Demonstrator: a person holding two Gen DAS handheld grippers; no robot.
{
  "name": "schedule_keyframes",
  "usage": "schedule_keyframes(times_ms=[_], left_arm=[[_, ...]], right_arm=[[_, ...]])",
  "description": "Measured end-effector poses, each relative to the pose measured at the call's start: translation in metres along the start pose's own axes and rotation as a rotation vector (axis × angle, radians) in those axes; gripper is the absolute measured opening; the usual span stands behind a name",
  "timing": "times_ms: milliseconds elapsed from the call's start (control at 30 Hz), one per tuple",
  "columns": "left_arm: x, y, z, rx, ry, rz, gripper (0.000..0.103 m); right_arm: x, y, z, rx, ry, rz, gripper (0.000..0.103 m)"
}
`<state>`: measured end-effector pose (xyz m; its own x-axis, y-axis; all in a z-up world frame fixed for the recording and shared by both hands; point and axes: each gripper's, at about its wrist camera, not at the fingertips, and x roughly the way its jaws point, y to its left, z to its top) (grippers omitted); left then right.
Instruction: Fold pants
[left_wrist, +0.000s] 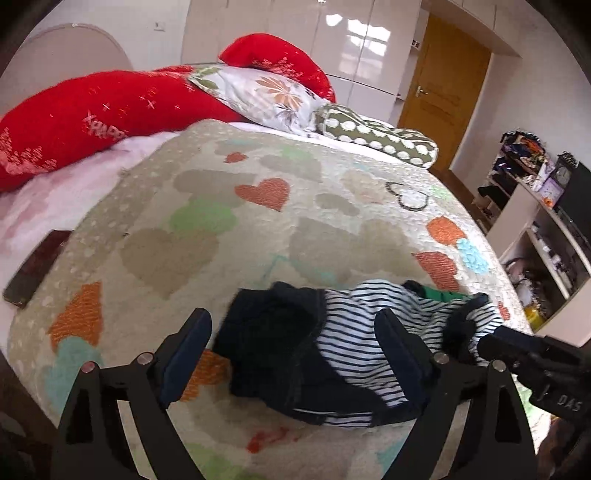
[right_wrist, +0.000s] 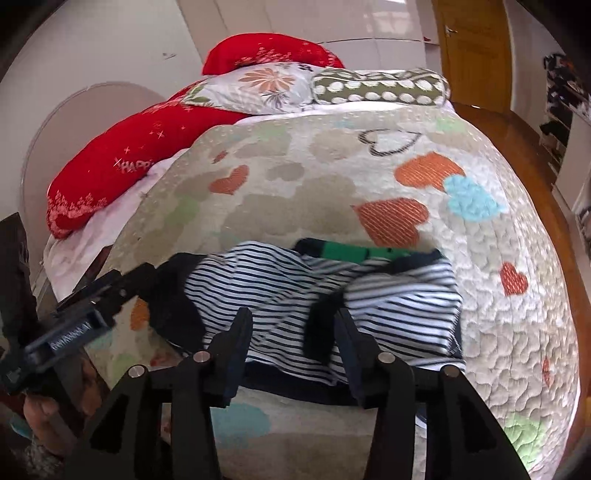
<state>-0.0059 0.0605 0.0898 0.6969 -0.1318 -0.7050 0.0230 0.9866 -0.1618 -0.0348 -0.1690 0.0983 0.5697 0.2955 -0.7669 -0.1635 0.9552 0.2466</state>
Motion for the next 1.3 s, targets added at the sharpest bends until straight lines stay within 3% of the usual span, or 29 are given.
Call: schedule_keyframes(times_ms=[133,433,733,1000,1167,1300], left_arm=[[0.001,0.008,-0.001,0.002,0.002,0.027,0.089],[0.020,0.035,-0.009,-0.057,0.067,0.004,0.089],[0.036,0.115,-0.015,-0.307,0.118,-0.055,0.089],[0.031,0.123,-0.021,-0.314,0.089,-0.115,0.089],[0.036,0.111,-0.027,-0.237,0.122,-0.170,0.089],[0.038,0.097,-0.034,-0.174,0.134,-0.198,0.089]], right_arm=[[0.010,0.022,0.008,-0.050,0.037,0.014,0.052],[0.041,0.053,0.023,-0.093,0.118,0.036,0.056],[0.096,0.081,0.056,-0.020,0.308,0.207,0.060],[0.164,0.135,0.072,-0.132,0.467,0.099,0.075],[0.211,0.154,0.076,-0.151,0.659,0.020,0.081],[0.235,0.171,0.071,-0.268,0.784,-0.074,0.082]])
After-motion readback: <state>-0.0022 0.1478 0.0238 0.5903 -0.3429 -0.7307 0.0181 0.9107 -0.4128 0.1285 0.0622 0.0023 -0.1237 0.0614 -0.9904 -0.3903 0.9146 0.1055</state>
